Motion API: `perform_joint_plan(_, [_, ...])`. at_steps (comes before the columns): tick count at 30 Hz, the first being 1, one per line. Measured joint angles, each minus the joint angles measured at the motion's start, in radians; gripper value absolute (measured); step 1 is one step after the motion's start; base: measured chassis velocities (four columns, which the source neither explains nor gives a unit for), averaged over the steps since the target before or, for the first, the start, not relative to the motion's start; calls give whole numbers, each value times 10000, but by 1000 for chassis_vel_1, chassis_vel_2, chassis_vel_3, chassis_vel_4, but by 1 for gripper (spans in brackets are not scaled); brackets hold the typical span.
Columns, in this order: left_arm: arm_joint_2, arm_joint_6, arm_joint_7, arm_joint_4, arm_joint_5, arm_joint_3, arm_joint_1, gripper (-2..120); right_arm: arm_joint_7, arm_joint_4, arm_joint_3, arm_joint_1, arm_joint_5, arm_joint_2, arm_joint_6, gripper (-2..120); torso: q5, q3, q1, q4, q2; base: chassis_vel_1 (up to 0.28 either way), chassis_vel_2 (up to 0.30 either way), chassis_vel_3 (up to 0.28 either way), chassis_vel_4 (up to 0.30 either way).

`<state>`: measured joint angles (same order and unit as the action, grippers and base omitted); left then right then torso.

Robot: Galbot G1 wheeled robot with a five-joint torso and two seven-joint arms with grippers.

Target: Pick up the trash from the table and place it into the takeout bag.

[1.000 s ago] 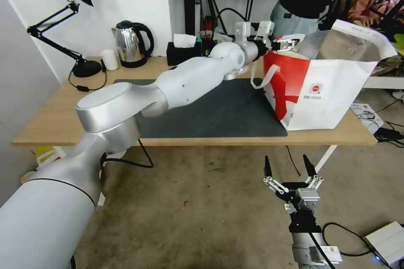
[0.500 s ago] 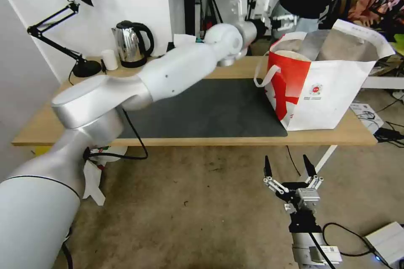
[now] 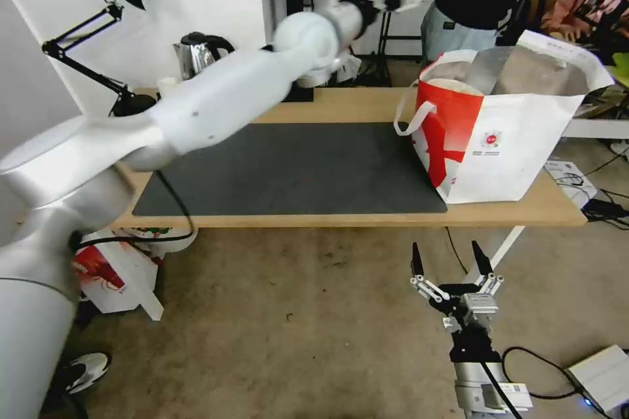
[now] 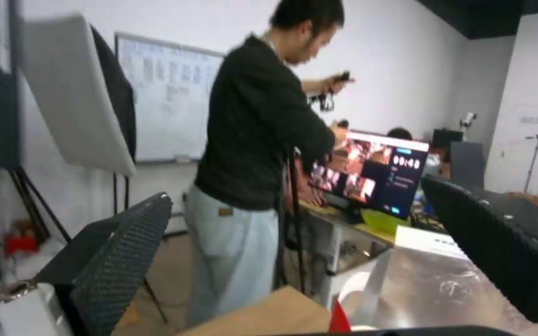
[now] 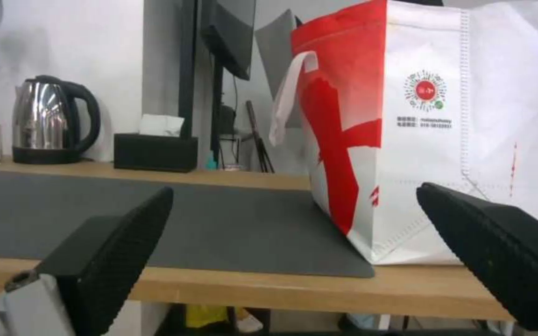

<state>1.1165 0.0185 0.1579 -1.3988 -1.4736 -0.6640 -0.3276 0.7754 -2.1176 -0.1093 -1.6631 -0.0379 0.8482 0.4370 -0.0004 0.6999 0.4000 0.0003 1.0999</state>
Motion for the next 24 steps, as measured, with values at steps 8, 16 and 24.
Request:
perform_joint_plan(8, [-2844, -303, 575, -2471, 1809, 1506, 1607, 100, -1, 0, 0, -1, -1, 0, 1, 100, -5, 0, 0, 4, 0, 0, 0, 0, 0])
perform_joint_plan(16, [-5508, -735, 854, -5222, 3755, 4546, 5212, 100, 0, 0, 0, -3, 0, 0, 1, 100, -9, 0, 0, -2, 1, 0, 0, 0, 0])
perform_joint_plan(24, [-6175, -1464, 1605, -6949, 5650, 8291, 10106, 100, 0, 0, 0, -2, 0, 0, 1, 100, -14, 0, -2, -14, 2, 0, 0, 0, 0])
